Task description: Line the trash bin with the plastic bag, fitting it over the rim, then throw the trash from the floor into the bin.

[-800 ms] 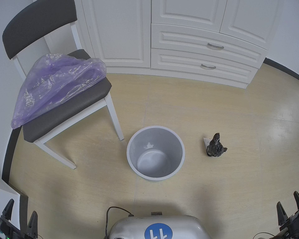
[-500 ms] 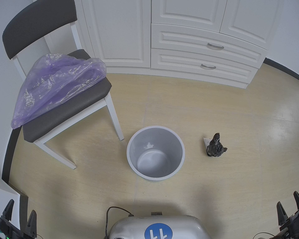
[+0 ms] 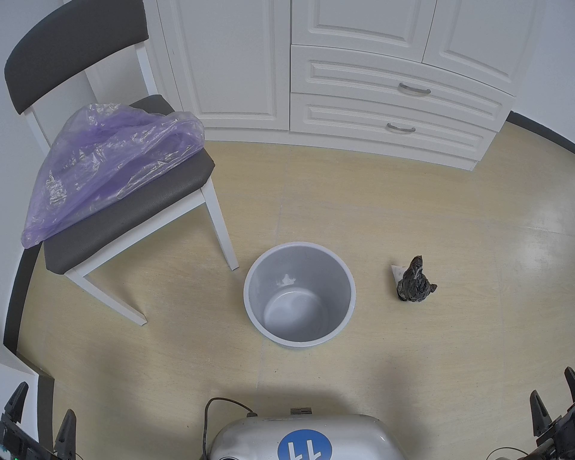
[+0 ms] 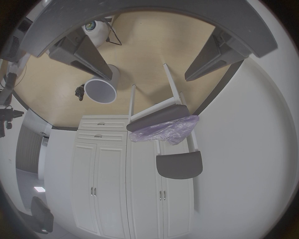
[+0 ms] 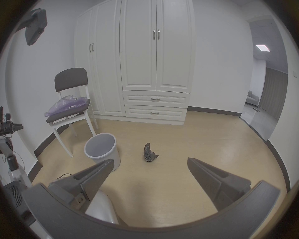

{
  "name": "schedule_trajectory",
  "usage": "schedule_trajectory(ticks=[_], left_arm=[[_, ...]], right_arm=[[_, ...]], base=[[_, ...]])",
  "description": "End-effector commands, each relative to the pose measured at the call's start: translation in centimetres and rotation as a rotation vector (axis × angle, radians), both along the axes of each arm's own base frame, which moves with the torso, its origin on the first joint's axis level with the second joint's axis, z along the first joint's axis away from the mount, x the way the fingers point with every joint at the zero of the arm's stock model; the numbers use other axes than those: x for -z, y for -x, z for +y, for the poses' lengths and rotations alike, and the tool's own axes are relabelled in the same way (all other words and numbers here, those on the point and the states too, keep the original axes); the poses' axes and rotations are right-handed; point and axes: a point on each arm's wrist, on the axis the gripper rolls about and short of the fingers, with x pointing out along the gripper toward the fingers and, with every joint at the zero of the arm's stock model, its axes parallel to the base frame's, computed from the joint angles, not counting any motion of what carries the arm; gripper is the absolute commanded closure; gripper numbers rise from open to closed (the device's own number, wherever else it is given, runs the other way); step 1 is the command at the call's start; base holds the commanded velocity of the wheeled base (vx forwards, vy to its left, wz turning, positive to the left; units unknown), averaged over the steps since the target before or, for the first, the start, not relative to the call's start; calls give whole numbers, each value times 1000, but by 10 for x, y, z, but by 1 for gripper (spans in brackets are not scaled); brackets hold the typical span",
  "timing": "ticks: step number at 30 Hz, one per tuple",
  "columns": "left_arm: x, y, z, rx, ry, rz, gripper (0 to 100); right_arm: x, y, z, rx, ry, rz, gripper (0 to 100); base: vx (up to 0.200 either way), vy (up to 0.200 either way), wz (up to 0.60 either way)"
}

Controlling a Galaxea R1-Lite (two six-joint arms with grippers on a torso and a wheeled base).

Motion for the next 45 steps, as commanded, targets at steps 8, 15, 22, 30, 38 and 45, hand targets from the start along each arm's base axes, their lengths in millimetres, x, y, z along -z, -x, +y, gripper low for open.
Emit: schedule_trajectory(ticks=[8, 15, 22, 30, 38, 45], left_arm=[[6, 0, 0, -10, 36, 7, 0], [5, 0, 1, -33, 14, 3, 0], [5, 0, 0, -16, 23, 5, 0], [-9, 2, 2, -73, 99, -89, 0], [-77, 8, 2, -21, 24, -120, 0], [-89, -26, 5, -178, -191, 86, 0]], right_arm=[[5, 0, 0, -1, -68, -3, 0], [5, 0, 0, -4, 6, -3, 0], [4, 0, 0, 2, -31, -9, 0], [-50, 19, -1, 22, -200, -202, 0], [-81, 2, 1, -82, -115, -123, 0], [-142, -55, 2, -81, -108, -48, 0]], base=[[0, 0, 0], [0, 0, 0], [0, 0, 0], [0, 0, 0], [0, 0, 0], [0, 0, 0]])
